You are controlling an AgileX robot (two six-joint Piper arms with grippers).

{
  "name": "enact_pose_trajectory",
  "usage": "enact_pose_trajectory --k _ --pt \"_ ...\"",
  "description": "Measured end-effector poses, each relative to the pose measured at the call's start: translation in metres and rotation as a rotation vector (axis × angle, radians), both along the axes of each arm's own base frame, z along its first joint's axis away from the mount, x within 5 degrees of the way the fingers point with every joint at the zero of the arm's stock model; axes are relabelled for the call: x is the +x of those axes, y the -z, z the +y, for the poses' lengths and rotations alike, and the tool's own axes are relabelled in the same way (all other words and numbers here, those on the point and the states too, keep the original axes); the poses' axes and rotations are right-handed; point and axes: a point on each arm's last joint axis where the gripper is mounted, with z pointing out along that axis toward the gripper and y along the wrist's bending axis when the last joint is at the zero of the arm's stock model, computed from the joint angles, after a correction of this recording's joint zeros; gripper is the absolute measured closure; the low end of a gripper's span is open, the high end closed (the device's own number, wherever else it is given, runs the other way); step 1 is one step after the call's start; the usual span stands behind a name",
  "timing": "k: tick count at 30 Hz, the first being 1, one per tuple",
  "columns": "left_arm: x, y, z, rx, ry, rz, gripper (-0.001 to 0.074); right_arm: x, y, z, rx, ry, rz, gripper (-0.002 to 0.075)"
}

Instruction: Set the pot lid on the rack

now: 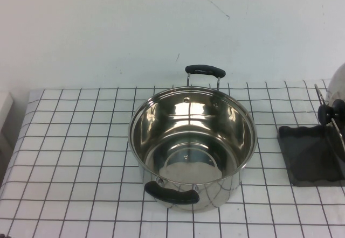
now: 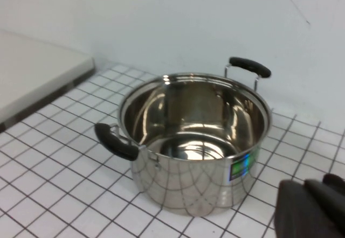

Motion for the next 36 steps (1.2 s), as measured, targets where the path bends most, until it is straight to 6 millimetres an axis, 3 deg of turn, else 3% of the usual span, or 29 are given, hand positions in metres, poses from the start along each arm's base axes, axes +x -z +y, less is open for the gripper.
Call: enact_pose_trajectory --k 6,12,28,32,36 --pt "-0.008 0.0 0.007 -0.045 -0.061 -0.011 0.0737 -0.016 0.016 0.004 0.007 -0.033 -0.033 0.0727" --pt "-0.009 0.0 0.008 -0.049 -0.062 -0.01 0.0737 -0.013 0.034 0.006 -0.001 -0.066 0.046 0.0727" --pt "-0.009 0.0 0.008 -0.05 -0.063 -0.009 0.0737 -0.018 0.04 0.009 -0.019 -0.121 0.115 0.0727" --pt "-0.009 0.0 0.008 -0.05 -0.063 -0.009 0.0737 -0.013 0.044 0.001 -0.106 -0.034 0.107 0.0727" --pt "-0.009 0.0 0.008 -0.049 -0.063 -0.008 0.0737 0.005 0.039 -0.019 -0.216 0.182 -0.088 0.0727"
